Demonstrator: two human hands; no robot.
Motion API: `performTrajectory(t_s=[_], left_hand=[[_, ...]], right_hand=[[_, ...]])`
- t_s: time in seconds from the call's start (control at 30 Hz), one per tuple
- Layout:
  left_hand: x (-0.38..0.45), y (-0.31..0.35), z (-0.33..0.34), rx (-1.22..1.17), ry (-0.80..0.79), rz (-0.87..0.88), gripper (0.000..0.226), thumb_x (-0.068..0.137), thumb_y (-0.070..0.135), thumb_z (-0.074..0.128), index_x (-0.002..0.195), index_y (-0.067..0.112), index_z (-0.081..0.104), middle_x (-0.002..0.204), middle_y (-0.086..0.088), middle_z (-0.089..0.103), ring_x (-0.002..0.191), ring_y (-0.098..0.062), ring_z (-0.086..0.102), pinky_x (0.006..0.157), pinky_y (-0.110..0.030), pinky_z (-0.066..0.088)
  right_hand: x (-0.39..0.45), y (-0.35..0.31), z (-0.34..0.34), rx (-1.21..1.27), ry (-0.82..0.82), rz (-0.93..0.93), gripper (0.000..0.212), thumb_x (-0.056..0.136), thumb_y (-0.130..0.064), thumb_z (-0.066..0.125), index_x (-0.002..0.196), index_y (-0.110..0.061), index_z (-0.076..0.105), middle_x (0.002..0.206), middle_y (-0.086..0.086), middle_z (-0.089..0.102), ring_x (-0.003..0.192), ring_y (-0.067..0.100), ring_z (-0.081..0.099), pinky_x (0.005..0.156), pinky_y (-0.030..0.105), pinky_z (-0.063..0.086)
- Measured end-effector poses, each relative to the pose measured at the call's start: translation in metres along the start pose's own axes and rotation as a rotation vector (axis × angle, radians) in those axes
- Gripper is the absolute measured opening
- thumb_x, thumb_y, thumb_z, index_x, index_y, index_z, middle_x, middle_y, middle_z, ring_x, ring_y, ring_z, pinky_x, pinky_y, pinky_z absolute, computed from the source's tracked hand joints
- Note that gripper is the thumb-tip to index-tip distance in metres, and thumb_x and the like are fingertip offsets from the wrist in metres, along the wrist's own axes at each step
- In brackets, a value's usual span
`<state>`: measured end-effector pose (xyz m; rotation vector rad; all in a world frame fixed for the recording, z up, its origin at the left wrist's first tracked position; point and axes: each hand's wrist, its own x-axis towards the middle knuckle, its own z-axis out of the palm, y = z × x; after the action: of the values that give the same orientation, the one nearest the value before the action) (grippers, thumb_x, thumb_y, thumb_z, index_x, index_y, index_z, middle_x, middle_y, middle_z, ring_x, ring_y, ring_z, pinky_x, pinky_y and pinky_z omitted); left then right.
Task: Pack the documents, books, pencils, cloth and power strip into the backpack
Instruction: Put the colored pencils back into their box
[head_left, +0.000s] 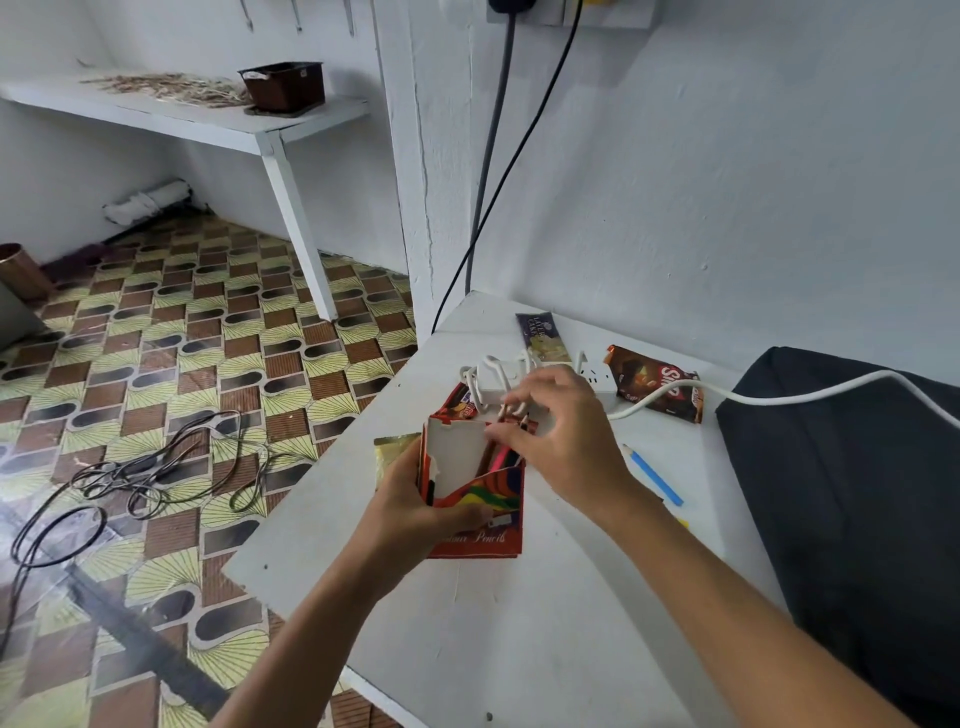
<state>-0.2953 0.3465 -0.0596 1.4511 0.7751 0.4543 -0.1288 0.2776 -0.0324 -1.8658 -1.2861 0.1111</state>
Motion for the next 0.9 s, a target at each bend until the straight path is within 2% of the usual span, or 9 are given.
performTrajectory(t_s=[0.13,0.2,0.27,0.33,0.4,0.5,0.57,0.7,0.9], left_hand=[[-0.001,0.004,-0.003,-0.041,-0.018,0.008,0.076,0.051,0.021,0.086,0.119,0.021,0.053,0.101,-0.003,0.070,0.089,-0.019,0.071,0.068,-0.027,0.058],[-0.001,0.004,-0.004,-0.054,-0.024,0.003,0.072,0.052,0.019,0.085,0.116,0.021,0.053,0.097,-0.001,0.071,0.089,-0.019,0.072,0.066,-0.026,0.058],[0.000,0.004,-0.005,-0.069,-0.022,-0.002,0.067,0.053,0.016,0.083,0.113,0.024,0.053,0.093,0.001,0.072,0.088,-0.018,0.072,0.064,-0.025,0.057],[0.000,0.003,-0.007,-0.079,-0.013,-0.011,0.072,0.050,0.020,0.086,0.113,0.024,0.053,0.096,-0.001,0.072,0.089,-0.020,0.072,0.065,-0.027,0.058],[0.000,0.002,-0.009,-0.089,-0.005,-0.020,0.080,0.042,0.029,0.087,0.115,0.023,0.053,0.097,-0.003,0.072,0.090,-0.022,0.072,0.066,-0.028,0.058],[0.001,0.000,-0.009,-0.097,0.008,-0.024,0.088,0.036,0.038,0.090,0.114,0.023,0.053,0.095,-0.001,0.073,0.088,-0.024,0.072,0.068,-0.032,0.059],[0.002,-0.002,-0.008,-0.116,0.012,-0.034,0.090,0.038,0.042,0.091,0.117,0.020,0.052,0.098,-0.004,0.074,0.089,-0.027,0.072,0.073,-0.038,0.060],[0.003,-0.006,-0.008,-0.143,0.043,-0.048,0.064,0.058,0.024,0.081,0.116,0.019,0.052,0.096,-0.004,0.074,0.087,-0.027,0.072,0.075,-0.041,0.060],[0.005,-0.007,-0.006,-0.128,0.061,-0.071,0.072,0.058,0.028,0.082,0.122,0.019,0.050,0.103,-0.007,0.071,0.088,-0.026,0.072,0.078,-0.044,0.059]], right_hand=[[-0.007,0.004,-0.001,-0.044,-0.081,-0.060,0.029,0.087,-0.035,0.062,0.110,-0.020,0.072,0.139,-0.002,0.048,0.125,0.011,0.040,0.095,0.022,0.040],[-0.007,0.004,-0.006,0.041,-0.042,-0.036,0.030,0.091,-0.024,0.056,0.117,-0.016,0.068,0.135,-0.001,0.052,0.122,0.009,0.045,0.092,0.015,0.039],[-0.005,0.011,-0.012,0.059,0.009,0.023,0.022,0.093,-0.011,0.054,0.111,-0.010,0.068,0.114,0.004,0.065,0.101,0.010,0.060,0.079,0.013,0.047],[-0.003,0.020,-0.018,-0.027,-0.045,0.120,0.018,0.092,-0.006,0.056,0.103,-0.010,0.070,0.096,0.005,0.071,0.085,0.013,0.065,0.076,0.025,0.054],[-0.004,0.027,-0.020,-0.168,-0.185,0.211,0.020,0.090,-0.007,0.057,0.102,-0.014,0.071,0.097,0.002,0.071,0.087,0.016,0.065,0.081,0.034,0.055],[-0.011,0.031,-0.018,-0.420,-0.308,0.265,0.027,0.090,-0.008,0.057,0.113,-0.018,0.066,0.109,0.002,0.067,0.101,0.020,0.062,0.082,0.030,0.049],[-0.014,0.032,-0.016,-0.551,-0.295,0.237,0.029,0.091,-0.006,0.056,0.116,-0.018,0.065,0.111,0.004,0.066,0.104,0.022,0.058,0.081,0.031,0.048],[-0.018,0.033,-0.009,-0.589,-0.285,0.173,0.024,0.093,-0.006,0.054,0.110,-0.017,0.066,0.101,0.006,0.068,0.102,0.022,0.058,0.079,0.031,0.049],[-0.017,0.040,-0.004,-0.584,-0.256,0.114,0.025,0.094,-0.009,0.053,0.116,-0.017,0.064,0.099,0.004,0.069,0.093,0.018,0.059,0.071,0.026,0.046]])
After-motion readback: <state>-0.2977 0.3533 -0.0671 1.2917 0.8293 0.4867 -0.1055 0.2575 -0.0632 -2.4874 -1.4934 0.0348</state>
